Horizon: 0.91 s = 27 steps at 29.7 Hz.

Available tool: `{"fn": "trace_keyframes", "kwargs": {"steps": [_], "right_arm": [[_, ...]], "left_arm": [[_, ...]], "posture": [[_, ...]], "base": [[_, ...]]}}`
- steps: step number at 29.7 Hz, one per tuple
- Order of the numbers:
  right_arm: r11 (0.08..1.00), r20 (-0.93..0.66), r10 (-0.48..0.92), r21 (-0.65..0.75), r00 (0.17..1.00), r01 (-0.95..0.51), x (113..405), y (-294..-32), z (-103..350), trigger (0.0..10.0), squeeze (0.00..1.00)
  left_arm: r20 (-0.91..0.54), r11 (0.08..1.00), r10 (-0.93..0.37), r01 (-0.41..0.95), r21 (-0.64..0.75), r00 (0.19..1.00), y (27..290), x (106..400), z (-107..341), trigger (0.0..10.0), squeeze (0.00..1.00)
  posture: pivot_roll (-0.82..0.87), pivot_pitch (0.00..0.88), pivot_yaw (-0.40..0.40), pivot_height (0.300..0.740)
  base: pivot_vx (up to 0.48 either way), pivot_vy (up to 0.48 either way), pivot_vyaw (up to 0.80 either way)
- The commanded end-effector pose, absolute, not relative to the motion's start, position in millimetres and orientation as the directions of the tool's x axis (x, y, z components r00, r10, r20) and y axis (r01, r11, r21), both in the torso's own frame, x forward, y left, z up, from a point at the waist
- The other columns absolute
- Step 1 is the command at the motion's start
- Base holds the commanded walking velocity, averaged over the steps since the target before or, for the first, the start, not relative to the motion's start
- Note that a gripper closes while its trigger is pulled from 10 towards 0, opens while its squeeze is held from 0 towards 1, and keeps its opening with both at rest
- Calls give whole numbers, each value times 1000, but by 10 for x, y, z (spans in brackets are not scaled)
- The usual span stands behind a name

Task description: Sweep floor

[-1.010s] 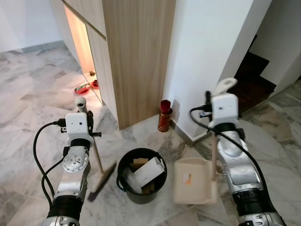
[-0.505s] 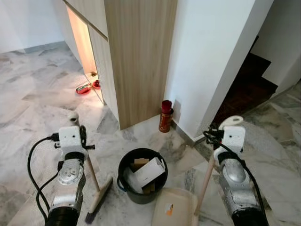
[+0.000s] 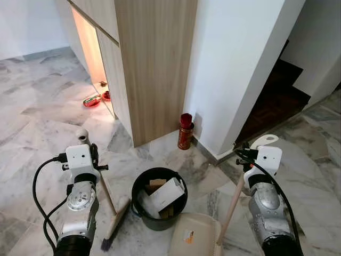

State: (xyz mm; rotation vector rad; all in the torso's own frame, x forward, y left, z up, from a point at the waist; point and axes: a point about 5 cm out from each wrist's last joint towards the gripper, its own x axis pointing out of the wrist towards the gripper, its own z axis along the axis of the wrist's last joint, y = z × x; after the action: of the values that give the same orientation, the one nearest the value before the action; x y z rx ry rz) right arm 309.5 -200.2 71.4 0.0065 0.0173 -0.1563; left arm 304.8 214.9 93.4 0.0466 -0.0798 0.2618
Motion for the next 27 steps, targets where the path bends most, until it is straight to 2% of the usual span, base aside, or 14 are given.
{"fn": "trace_keyframes", "kwargs": {"steps": [1,27], "right_arm": [[985,50,-159,76,986,155,3186,-1935,852,10000,0],[983,48,-171,68,984,168,3208,-1963,831,10000,0]], "left_arm": [[111,965,252,-258,41,961,2151,3071,987,10000,0],[133,964,254,-261,44,958,2148,3092,1041,10000,0]], "posture": [[25,23,-30,740],[39,34,-27,740]], "base": [[0,0,0],[0,0,0]]}}
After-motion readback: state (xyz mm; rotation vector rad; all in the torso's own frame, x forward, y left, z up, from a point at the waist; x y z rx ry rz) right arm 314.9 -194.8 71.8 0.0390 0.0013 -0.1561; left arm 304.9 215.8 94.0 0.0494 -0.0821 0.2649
